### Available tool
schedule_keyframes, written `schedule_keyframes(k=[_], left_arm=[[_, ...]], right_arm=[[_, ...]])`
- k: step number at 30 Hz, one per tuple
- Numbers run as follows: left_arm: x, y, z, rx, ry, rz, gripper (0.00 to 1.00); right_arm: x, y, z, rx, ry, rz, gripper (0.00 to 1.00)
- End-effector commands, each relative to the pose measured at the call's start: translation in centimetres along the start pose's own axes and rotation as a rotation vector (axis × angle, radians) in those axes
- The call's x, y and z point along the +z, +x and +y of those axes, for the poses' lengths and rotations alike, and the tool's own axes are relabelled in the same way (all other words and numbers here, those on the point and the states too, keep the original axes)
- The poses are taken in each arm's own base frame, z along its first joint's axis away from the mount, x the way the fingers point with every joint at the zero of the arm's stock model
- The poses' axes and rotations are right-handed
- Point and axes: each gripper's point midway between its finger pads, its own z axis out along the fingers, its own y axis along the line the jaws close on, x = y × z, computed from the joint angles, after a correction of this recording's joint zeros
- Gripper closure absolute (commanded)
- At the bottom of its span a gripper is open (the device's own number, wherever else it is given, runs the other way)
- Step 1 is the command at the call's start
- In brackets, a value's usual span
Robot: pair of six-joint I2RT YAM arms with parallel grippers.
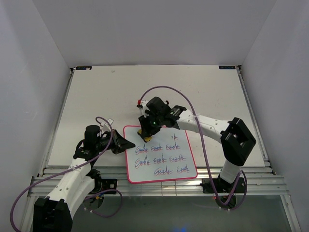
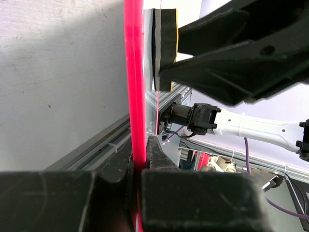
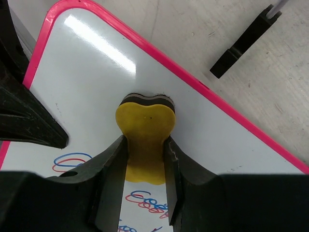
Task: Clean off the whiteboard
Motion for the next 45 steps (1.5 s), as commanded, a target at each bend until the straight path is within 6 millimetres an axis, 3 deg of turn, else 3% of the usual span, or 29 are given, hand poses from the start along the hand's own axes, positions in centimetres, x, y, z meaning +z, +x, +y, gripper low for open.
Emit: schedule_keyframes(k=[1,2,5,6,8,9,10,12,14,17,20,31,36,39,40,45], left_arm=[[0.0,-2.2,0.4,0.138,-0.049,-0.107,1.0],[0.0,-2.2,0.4,0.137,-0.048,-0.109,1.0],[0.0,-2.3,0.4,0.131,-0.047,-0.115,1.0],[0.0,-2.2,0.6,0.128,-0.048,-0.115,1.0],[0.1,-2.1,0.5,0.125,-0.044,-0.112,1.0],[0.1,-2.1,0.6,0.125,-0.044,-0.112,1.0],[0.1,-2.1,0.7,0.122,-0.046,-0.114,1.0],[0.0,-2.1,0.7,0.121,-0.048,-0.118,1.0],[0.0,-2.0,0.6,0.125,-0.042,-0.115,1.0],[0.0,-2.1,0.5,0.134,-0.041,-0.112,1.0],[0.0,-2.0,0.4,0.14,-0.037,-0.108,1.0],[0.1,-1.9,0.3,0.137,-0.026,-0.099,1.0],[0.0,-1.9,0.1,0.139,-0.02,-0.097,1.0],[0.1,-1.8,0.1,0.14,-0.016,-0.091,1.0],[0.1,-1.8,0.1,0.141,-0.012,-0.088,1.0],[0.1,-1.7,0.0,0.138,-0.004,-0.085,1.0]], right_arm=[[-0.5,2.7,-3.8,0.069,0.068,0.049,0.69],[-0.6,4.2,-5.0,0.094,0.083,0.068,0.7],[-2.2,4.9,-8.7,0.172,0.12,0.035,0.7],[-2.3,6.9,-9.9,0.205,0.137,0.064,0.7],[-3.6,7.7,-12.8,0.261,0.186,0.045,0.7],[-3.7,9.7,-13.7,0.291,0.207,0.075,0.7],[-4.7,10.1,-14.9,0.324,0.231,0.056,0.7],[-5.1,12.3,-16.0,0.366,0.247,0.062,0.7],[-6.0,12.7,-17.1,0.402,0.251,0.031,0.7],[-6.2,12.6,-17.0,0.403,0.23,0.029,0.7],[-6.0,10.9,-15.7,0.381,0.167,-0.009,0.72],[-3.6,6.1,-5.5,0.206,-0.012,-0.053,0.72],[-3.9,6.0,-6.9,0.212,0.05,-0.06,0.72],[-4.9,7.4,-10.0,0.27,0.105,-0.072,0.72],[-4.9,8.8,-11.0,0.298,0.127,-0.051,0.72],[-6.4,12.2,-15.6,0.416,0.2,-0.045,0.72]])
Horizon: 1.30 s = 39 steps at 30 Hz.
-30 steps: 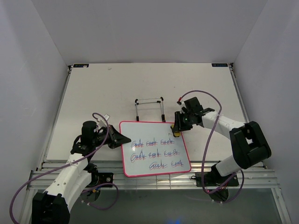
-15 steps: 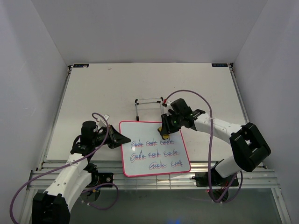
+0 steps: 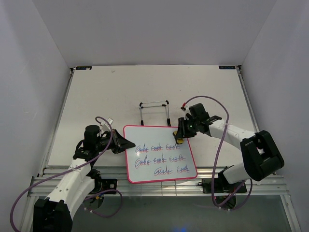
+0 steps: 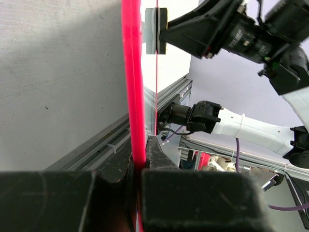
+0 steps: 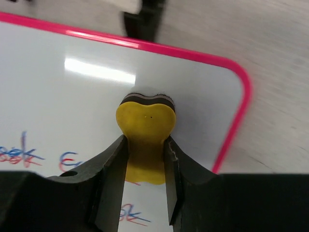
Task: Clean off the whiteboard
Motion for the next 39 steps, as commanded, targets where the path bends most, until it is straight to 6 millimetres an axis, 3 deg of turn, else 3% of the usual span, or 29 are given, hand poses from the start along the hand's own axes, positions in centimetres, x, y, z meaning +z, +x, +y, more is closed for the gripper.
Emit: schedule_keyframes(k=[1,4,6,8,14,17,23,24,26,27,29,30,32,33,39], left_arm=[[0.2,-1.6,0.2,0.131,-0.013,-0.082,1.0],[0.1,-1.6,0.2,0.13,-0.011,-0.084,1.0],[0.1,-1.7,0.1,0.13,-0.009,-0.085,1.0],[0.1,-1.6,0.1,0.13,-0.01,-0.081,1.0],[-0.1,-1.7,-0.1,0.133,-0.015,-0.084,1.0],[-0.1,-1.6,0.0,0.134,-0.018,-0.086,1.0],[0.1,-1.6,0.2,0.12,-0.017,-0.087,1.0],[0.1,-1.7,0.2,0.112,-0.02,-0.09,1.0],[0.0,-1.8,0.0,0.112,-0.019,-0.095,1.0],[0.0,-2.0,-0.1,0.113,-0.016,-0.1,1.0],[0.0,-2.0,-0.2,0.107,-0.017,-0.102,1.0],[0.0,-2.0,-0.2,0.104,-0.017,-0.101,1.0],[0.0,-2.1,-0.2,0.103,-0.018,-0.103,1.0],[0.1,-2.1,-0.2,0.101,-0.021,-0.102,1.0],[0.1,-2.0,0.0,0.095,-0.023,-0.093,1.0]], right_arm=[[-0.8,1.4,-4.5,0.069,0.075,0.008,0.72],[-1.1,2.0,-7.2,0.132,0.113,0.013,0.73],[-1.2,1.5,-7.4,0.132,0.106,0.008,0.73],[-1.4,0.8,-7.3,0.116,0.106,-0.005,0.73],[-4.9,-4.5,-6.4,0.062,0.141,-0.09,0.73],[-6.6,-6.5,-4.3,0.025,0.096,-0.14,0.74],[-7.6,-6.1,2.4,-0.108,-0.028,-0.186,0.73],[-7.6,-5.4,4.9,-0.164,-0.07,-0.185,0.73],[-7.4,-4.9,7.0,-0.192,-0.076,-0.197,0.73],[-7.1,-3.5,9.7,-0.25,-0.116,-0.176,0.73],[-6.8,-2.8,11.6,-0.27,-0.115,-0.176,0.73],[-6.6,-1.8,14.1,-0.32,-0.152,-0.16,0.73],[-6.3,-1.2,15.9,-0.349,-0.144,-0.158,0.73],[-6.2,-0.2,17.9,-0.395,-0.168,-0.133,0.73],[-5.0,2.7,23.0,-0.543,-0.165,-0.077,0.73]])
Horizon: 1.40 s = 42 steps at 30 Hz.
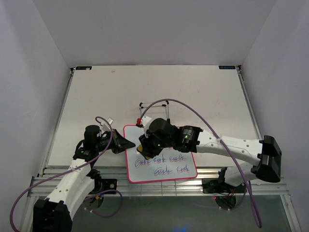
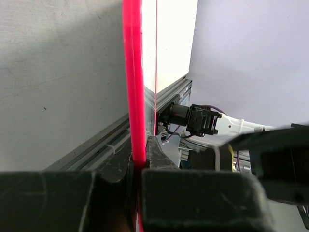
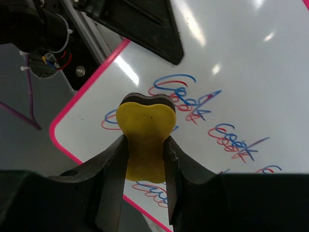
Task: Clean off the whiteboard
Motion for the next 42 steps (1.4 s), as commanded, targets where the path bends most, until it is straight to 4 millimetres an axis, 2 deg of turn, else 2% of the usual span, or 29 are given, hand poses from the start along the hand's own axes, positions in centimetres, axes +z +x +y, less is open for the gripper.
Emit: schedule_keyframes(k=[1,3,4,7,16,24,29,35,39,42], left_arm=[[0.2,-1.8,0.1,0.096,-0.025,-0.084,1.0],[0.1,-1.8,0.0,0.097,-0.021,-0.083,1.0],[0.1,-1.8,0.0,0.095,-0.02,-0.082,1.0],[0.1,-1.9,-0.3,0.098,-0.013,-0.087,1.0],[-0.1,-1.6,-0.8,0.106,0.006,-0.078,1.0],[-0.2,-1.4,-0.9,0.114,0.017,-0.072,1.0],[-0.2,-1.2,-0.9,0.114,0.023,-0.062,1.0],[-0.3,-0.8,-0.9,0.115,0.031,-0.053,1.0],[-0.3,-0.7,-0.9,0.118,0.037,-0.05,1.0],[-0.3,-0.7,-1.0,0.119,0.038,-0.049,1.0]], right_arm=[[0.3,-1.4,2.0,-0.051,0.028,-0.019,0.73],[1.3,-0.9,2.8,-0.083,0.022,0.013,0.73],[1.4,-1.3,3.4,-0.095,0.011,0.013,0.73],[2.5,-1.1,3.8,-0.124,0.008,0.045,0.73],[5.1,-0.5,2.8,-0.146,0.031,0.101,0.72],[6.3,1.0,-0.8,-0.068,0.075,0.157,0.72],[5.7,1.4,-3.9,-0.017,0.124,0.161,0.71],[4.9,3.0,-7.9,0.046,0.186,0.187,0.71],[4.5,3.4,-8.8,0.071,0.178,0.193,0.71],[4.4,3.0,-8.5,0.08,0.162,0.184,0.71]])
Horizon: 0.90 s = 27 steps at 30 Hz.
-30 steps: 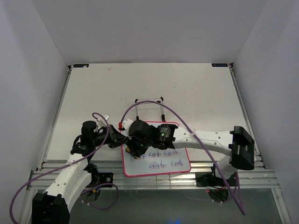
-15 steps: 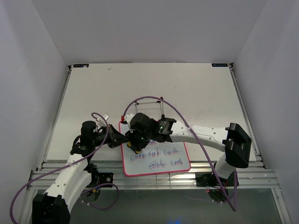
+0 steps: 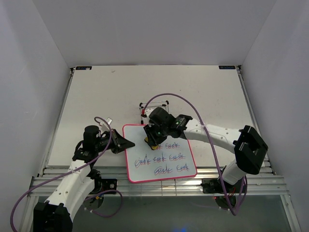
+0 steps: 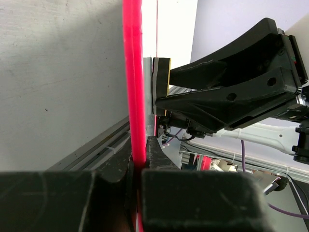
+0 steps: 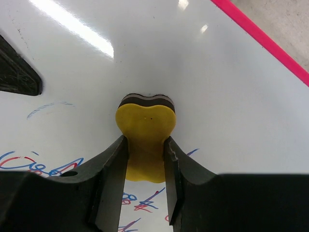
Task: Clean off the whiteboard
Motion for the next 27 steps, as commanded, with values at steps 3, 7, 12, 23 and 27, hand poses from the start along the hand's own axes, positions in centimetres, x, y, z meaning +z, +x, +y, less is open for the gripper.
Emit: schedule_keyframes(k=[3,7,12,23,27], left_arm=[[-0.1,-0.8,-0.6,0.105,0.026,-0.042,1.0],[-0.1,-0.8,-0.7,0.108,0.028,-0.046,1.0],[-0.1,-0.8,-0.6,0.106,0.028,-0.042,1.0],[-0.1,-1.0,-0.7,0.098,0.026,-0.054,1.0],[-0.1,-1.1,-0.8,0.097,0.028,-0.06,1.0]], right_arm=[[0.0,0.8,1.2,-0.033,-0.039,0.017,0.72],[0.0,0.2,3.5,-0.08,-0.066,0.02,0.72],[0.7,-0.1,4.6,-0.123,-0.033,0.051,0.73],[0.3,0.9,6.0,-0.166,-0.02,0.091,0.75],[0.0,1.1,7.8,-0.213,-0.066,0.088,0.75]])
